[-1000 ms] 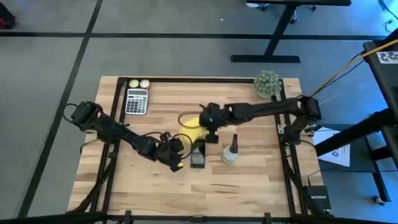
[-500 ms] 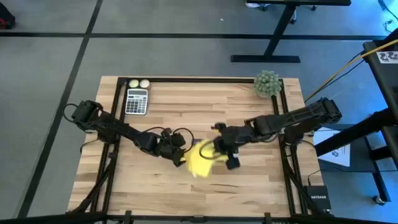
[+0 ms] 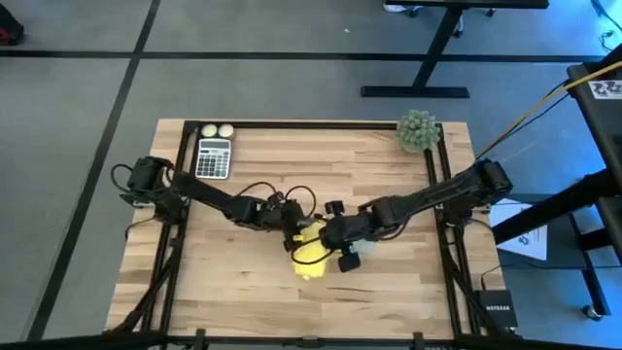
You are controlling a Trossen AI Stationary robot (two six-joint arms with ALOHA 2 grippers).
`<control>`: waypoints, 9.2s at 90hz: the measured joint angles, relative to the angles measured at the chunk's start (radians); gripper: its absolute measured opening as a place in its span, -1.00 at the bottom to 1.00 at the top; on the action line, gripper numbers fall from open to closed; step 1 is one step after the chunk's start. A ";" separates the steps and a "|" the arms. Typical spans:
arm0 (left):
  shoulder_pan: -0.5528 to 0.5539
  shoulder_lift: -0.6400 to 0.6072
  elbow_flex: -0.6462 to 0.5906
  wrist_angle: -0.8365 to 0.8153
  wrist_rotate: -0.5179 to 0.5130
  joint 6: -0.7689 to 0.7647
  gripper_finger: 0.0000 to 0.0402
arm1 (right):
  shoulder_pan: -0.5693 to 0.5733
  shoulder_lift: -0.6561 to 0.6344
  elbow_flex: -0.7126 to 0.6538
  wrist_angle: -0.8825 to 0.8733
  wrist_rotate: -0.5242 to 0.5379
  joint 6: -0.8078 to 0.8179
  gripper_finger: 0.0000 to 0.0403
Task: Apply microfiber cloth
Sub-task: Wipe the front of the black cellphone with a yellow microfiber towel
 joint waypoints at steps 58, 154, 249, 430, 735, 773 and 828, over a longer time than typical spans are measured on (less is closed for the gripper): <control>0.025 0.087 0.003 0.069 0.059 -0.001 -0.05 | -0.038 0.174 0.015 0.152 0.163 0.151 -1.00; 0.025 0.089 0.001 0.062 0.062 -0.012 -0.05 | 0.180 0.123 0.104 -0.547 0.335 0.506 -1.00; 0.024 0.090 -0.001 0.100 0.065 -0.010 -0.05 | 0.007 0.313 -0.175 0.547 0.228 0.253 -1.00; 0.036 0.090 0.000 0.112 0.084 -0.036 -0.05 | 0.100 0.188 -0.298 0.615 -0.013 0.255 -1.00; 0.041 0.090 -0.001 0.135 0.078 -0.033 -0.05 | 0.020 0.237 -0.351 0.716 0.317 0.281 -1.00; 0.041 0.090 0.000 0.138 0.083 -0.028 -0.05 | 0.065 0.252 -0.311 0.788 -0.149 0.123 -1.00; -0.001 -0.059 0.115 -0.372 0.104 -0.093 -0.05 | 0.103 0.072 -0.330 0.365 0.220 0.179 -1.00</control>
